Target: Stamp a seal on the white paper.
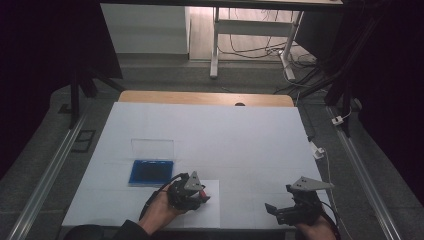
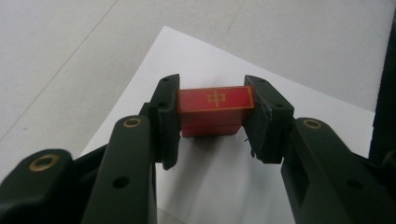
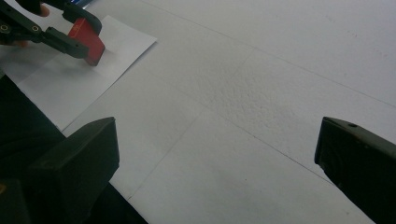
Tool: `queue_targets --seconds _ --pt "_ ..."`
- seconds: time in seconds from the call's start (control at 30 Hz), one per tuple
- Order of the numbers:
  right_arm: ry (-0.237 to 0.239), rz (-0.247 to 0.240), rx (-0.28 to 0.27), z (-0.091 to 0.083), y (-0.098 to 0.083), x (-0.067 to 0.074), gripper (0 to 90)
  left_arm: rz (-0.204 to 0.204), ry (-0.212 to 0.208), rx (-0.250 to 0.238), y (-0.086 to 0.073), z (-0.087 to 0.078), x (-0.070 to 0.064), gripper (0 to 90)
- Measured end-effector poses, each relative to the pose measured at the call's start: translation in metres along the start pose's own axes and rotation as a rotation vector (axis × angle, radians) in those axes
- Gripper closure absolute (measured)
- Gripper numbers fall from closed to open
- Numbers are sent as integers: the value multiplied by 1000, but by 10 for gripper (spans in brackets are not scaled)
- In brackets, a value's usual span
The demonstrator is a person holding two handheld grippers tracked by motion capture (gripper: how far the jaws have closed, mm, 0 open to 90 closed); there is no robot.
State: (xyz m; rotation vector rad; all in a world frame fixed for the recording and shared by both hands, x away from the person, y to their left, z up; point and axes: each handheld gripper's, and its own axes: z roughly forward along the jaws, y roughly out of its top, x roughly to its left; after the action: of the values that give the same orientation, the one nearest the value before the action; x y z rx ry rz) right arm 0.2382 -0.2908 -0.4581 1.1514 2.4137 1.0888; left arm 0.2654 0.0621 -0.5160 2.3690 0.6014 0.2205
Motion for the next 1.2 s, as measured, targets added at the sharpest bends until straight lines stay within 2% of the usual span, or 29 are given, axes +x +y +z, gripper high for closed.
queue_targets --seconds 0.13,0.4,0.47,0.67,0.77,1.03,1.2 --pt "0 1 0 0 0 0 0 -13 -23 -5 -1 0 4 589" --pt "1 0 0 0 0 0 0 18 14 13 2 0 -2 590" --pt "0 0 1 0 0 0 0 15 13 14 2 0 -2 590" --pt "-1 -1 0 0 0 0 0 -23 -26 -1 0 0 4 589" --pt "-1 0 0 0 0 0 0 -28 -28 -1 0 1 4 589" --pt "-1 4 4 1 0 0 0 1 14 7 1 1 -2 589" --pt "-2 3 3 0 0 0 0 -21 -11 0 0 0 2 588"
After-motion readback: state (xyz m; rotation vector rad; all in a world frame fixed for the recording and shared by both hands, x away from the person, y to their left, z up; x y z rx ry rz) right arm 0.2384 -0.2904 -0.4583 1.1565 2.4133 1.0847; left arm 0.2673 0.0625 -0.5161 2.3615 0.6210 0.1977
